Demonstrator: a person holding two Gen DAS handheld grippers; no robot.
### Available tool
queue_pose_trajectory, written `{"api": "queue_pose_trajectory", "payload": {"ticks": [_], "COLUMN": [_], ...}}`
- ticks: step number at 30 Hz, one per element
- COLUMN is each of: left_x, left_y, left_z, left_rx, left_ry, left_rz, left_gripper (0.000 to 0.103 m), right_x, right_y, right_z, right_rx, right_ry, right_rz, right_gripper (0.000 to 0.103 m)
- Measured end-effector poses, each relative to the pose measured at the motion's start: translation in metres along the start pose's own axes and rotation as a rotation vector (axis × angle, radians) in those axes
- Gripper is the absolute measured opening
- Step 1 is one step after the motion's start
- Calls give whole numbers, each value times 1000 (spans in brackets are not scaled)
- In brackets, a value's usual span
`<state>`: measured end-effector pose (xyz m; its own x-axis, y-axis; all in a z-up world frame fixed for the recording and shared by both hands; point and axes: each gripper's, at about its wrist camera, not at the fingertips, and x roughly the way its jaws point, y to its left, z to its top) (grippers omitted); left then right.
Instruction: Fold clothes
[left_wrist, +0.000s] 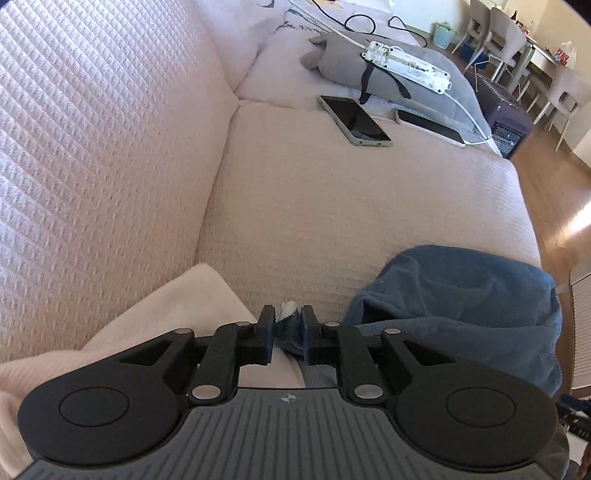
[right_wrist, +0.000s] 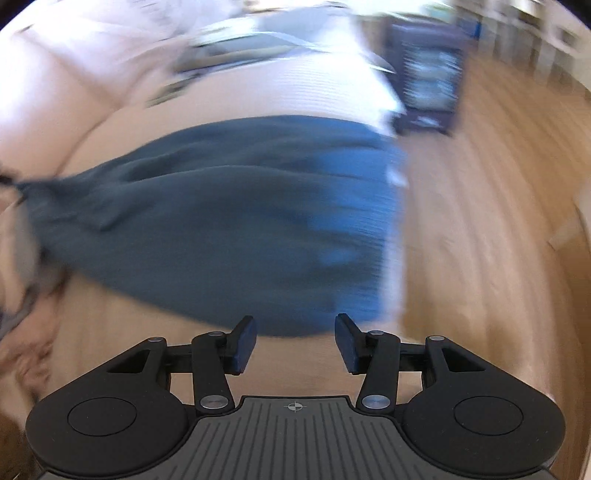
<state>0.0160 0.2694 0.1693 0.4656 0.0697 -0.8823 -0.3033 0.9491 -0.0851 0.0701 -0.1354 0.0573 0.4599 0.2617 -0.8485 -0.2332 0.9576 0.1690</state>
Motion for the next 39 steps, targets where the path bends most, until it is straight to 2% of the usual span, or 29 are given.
{"api": "queue_pose_trajectory", "payload": {"ticks": [3,6,8,11,12,13,16,20,21,23,25,26,28,29,31,32,35,37,39], "left_x": [11,13,12,13,14,14,12,10,11,16,22,23,23,23,21,19,21,29,38], "left_y": [-2,-2,-1,0,0,0,-2,-9,-12,-19,-24,-25,-24,-22,-15,-11,0,3,1], "left_z": [4,1,0,1,1,1,2,2,2,1,0,0,-1,0,2,3,7,7,5], "left_rx": [5,8,3,-2,-2,0,10,34,44,67,78,80,74,67,41,26,-21,-31,-16], "left_ry": [19,34,40,45,47,47,49,48,51,63,82,87,87,84,72,64,59,88,107], "left_rz": [16,27,32,37,38,39,37,12,7,5,4,1,-2,-5,-28,-44,-131,-181,-202], "left_gripper": [12,13,14,15,16,16,16,16,16,16,16,16,20,25,57,60,58,55,55], "right_x": [9,16,21,32,36,40,33,15,12,13,18,20,26,24,16,11,-7,-10,-12], "right_y": [-26,-48,-54,-47,-43,-40,-34,-39,-42,-51,-51,-47,-39,-35,-26,-22,-18,-12,-6], "right_z": [3,7,10,14,15,16,15,15,14,11,9,9,9,10,12,13,20,22,23], "right_rx": [82,241,289,253,234,216,166,122,119,149,160,146,118,98,52,32,11,3,-3], "right_ry": [4,-16,-29,-8,1,10,8,10,11,15,35,43,58,51,22,4,-49,-62,-70], "right_rz": [-36,14,51,56,43,31,-20,-118,-141,-103,-92,-109,-143,-157,-182,-193,-184,-162,-138], "right_gripper": [47,47,47,45,31,25,20,19,19,20,27,29,40,43,50,50,50,50,50]}}
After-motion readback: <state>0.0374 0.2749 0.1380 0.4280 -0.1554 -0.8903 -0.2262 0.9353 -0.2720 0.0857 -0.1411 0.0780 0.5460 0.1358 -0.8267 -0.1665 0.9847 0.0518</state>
